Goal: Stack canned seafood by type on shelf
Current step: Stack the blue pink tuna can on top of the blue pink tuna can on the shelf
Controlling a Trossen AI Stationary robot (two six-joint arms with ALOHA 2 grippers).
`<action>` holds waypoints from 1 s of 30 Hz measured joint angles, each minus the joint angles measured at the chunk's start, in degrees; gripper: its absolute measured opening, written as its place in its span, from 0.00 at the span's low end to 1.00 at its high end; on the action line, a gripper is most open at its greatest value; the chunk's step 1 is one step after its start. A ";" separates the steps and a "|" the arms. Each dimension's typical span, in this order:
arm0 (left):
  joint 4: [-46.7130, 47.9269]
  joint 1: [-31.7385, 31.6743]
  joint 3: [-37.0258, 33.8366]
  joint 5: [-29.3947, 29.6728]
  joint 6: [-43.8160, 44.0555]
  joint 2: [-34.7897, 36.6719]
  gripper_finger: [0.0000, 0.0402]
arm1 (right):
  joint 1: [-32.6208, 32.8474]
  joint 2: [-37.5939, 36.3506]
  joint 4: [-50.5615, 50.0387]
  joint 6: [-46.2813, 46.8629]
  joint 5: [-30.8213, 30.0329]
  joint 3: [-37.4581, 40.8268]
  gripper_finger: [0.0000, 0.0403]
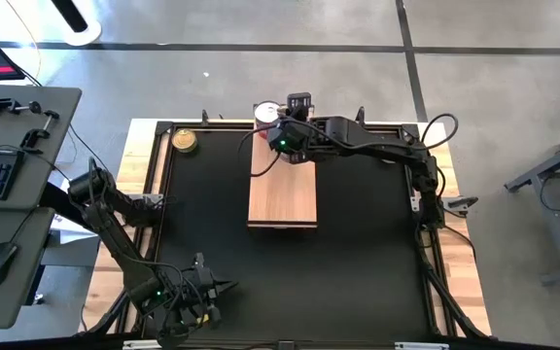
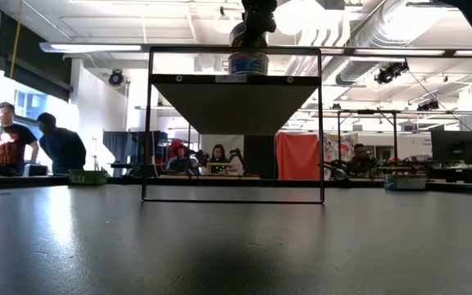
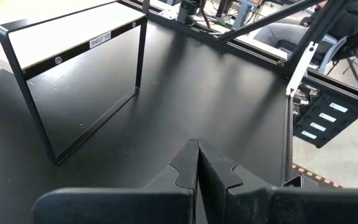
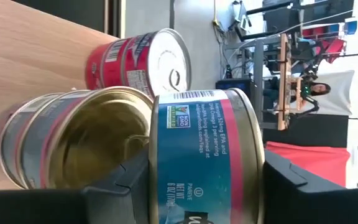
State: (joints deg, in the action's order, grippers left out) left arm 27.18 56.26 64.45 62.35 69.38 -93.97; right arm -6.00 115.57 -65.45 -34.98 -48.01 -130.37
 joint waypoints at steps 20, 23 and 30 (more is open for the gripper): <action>0.02 -0.03 0.00 0.00 -0.19 0.02 0.00 | -2.25 -0.11 0.29 0.43 5.60 -0.07 0.46; 0.07 -0.03 0.00 0.00 -0.19 0.02 0.00 | -2.07 -0.11 0.29 0.50 5.89 -0.07 0.46; 0.42 -0.03 0.00 0.00 -0.17 0.02 0.00 | -1.79 -0.11 0.24 0.53 6.04 -0.07 0.46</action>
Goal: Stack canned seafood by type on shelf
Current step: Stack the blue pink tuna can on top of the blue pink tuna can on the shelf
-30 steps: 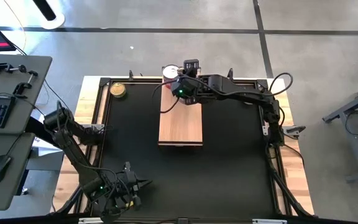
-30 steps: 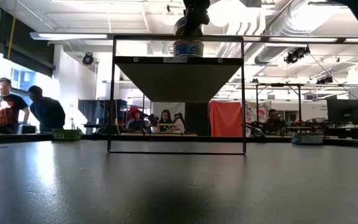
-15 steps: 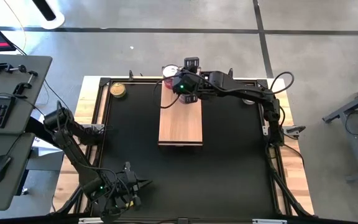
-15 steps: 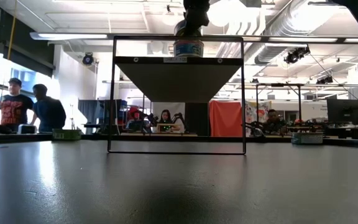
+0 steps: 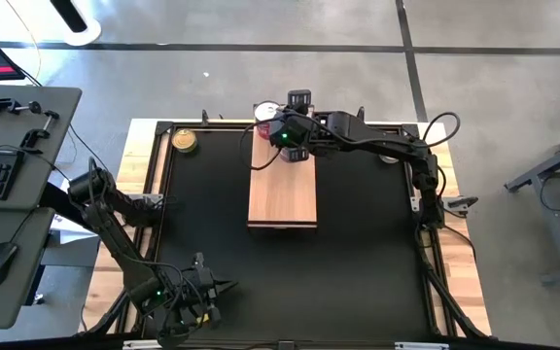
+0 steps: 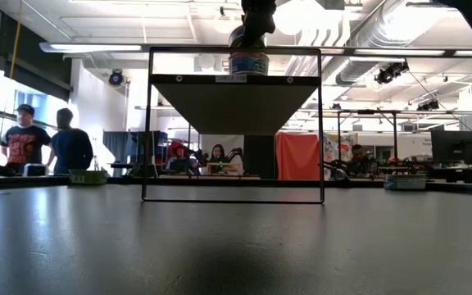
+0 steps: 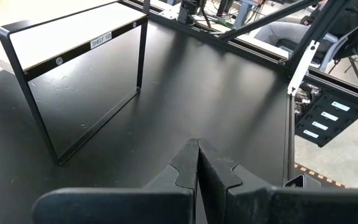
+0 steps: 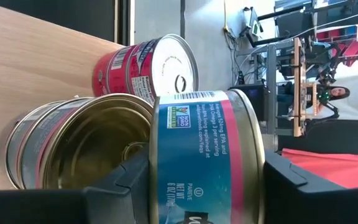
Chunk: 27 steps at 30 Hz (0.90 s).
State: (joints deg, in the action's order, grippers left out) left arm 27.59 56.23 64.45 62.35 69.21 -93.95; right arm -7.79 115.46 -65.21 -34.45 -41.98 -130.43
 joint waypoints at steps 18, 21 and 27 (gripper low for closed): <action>0.81 0.00 0.00 -0.02 0.06 0.00 0.00 | 0.08 0.13 -0.31 6.04 2.67 0.05 0.54; 0.83 0.00 0.00 -0.02 0.17 0.00 0.00 | 0.11 0.17 -0.37 6.09 3.22 0.11 0.58; 0.85 0.00 0.00 -0.02 0.17 0.00 0.00 | 0.37 0.20 -0.77 6.05 3.39 0.11 0.63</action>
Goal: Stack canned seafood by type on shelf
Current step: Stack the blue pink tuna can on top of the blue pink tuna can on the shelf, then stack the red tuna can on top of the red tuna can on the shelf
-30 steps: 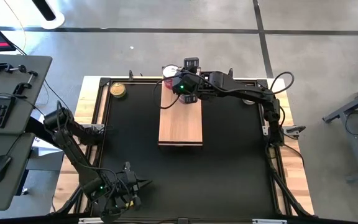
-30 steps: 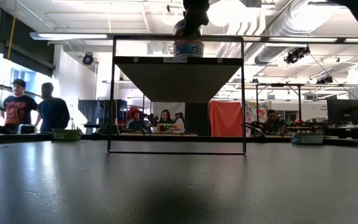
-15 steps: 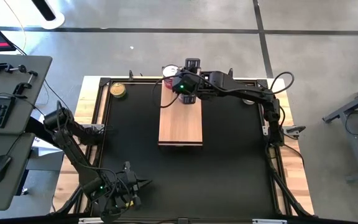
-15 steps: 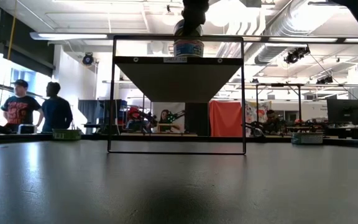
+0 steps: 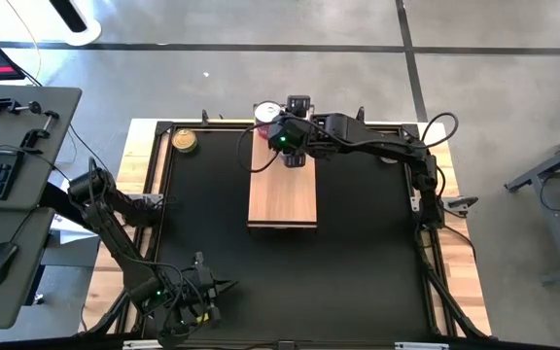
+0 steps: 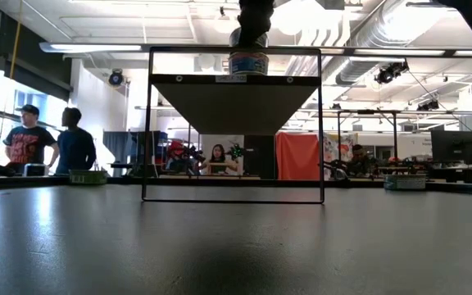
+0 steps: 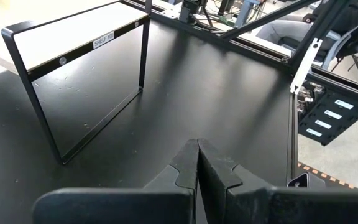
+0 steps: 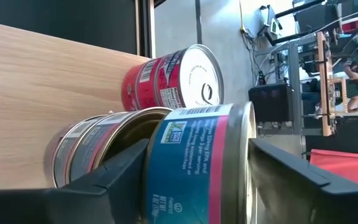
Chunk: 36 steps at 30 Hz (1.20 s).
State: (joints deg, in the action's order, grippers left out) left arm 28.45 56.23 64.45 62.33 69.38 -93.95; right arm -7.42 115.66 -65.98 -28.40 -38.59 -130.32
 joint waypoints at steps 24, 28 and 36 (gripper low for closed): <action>-1.46 0.79 0.01 -0.69 -2.10 2.18 0.00 | 6.42 0.00 -0.18 -2.48 -6.24 -1.09 0.67; -1.36 1.01 0.00 -3.26 -11.04 7.47 0.00 | 9.36 -0.03 0.07 2.80 -6.82 -4.54 0.67; -2.07 -1.37 0.04 -0.88 -27.24 19.25 0.00 | 15.27 -2.60 4.86 26.28 5.14 -4.28 0.67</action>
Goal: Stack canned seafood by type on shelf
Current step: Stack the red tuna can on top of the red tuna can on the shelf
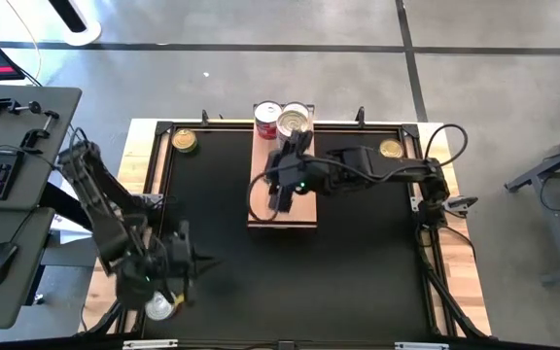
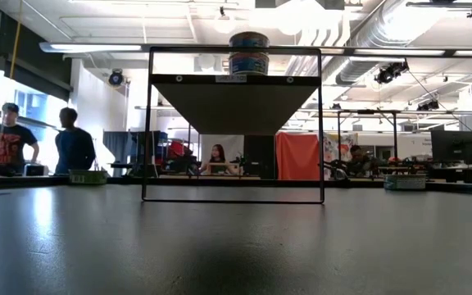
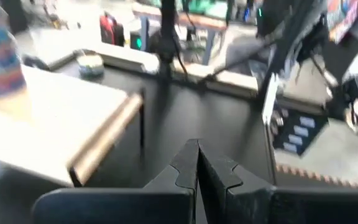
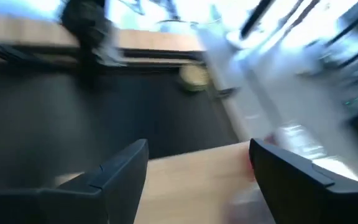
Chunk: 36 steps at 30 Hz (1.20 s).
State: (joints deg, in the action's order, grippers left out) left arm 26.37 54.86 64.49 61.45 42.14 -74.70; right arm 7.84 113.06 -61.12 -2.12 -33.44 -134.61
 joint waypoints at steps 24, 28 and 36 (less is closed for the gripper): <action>15.19 9.40 0.00 -32.40 23.63 -13.69 0.00 | 23.77 0.11 12.55 55.78 33.92 44.97 0.15; 18.94 12.32 -0.02 -49.77 40.27 -20.05 0.00 | 28.83 0.13 24.01 64.83 34.83 53.13 0.05; 20.96 12.61 -0.06 -61.46 51.64 -21.95 0.00 | 36.31 0.15 37.17 74.15 32.60 60.75 0.02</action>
State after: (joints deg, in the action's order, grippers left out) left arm 47.34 67.46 64.43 -0.01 93.78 -96.65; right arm 44.15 113.21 -23.95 72.03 -0.85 -73.86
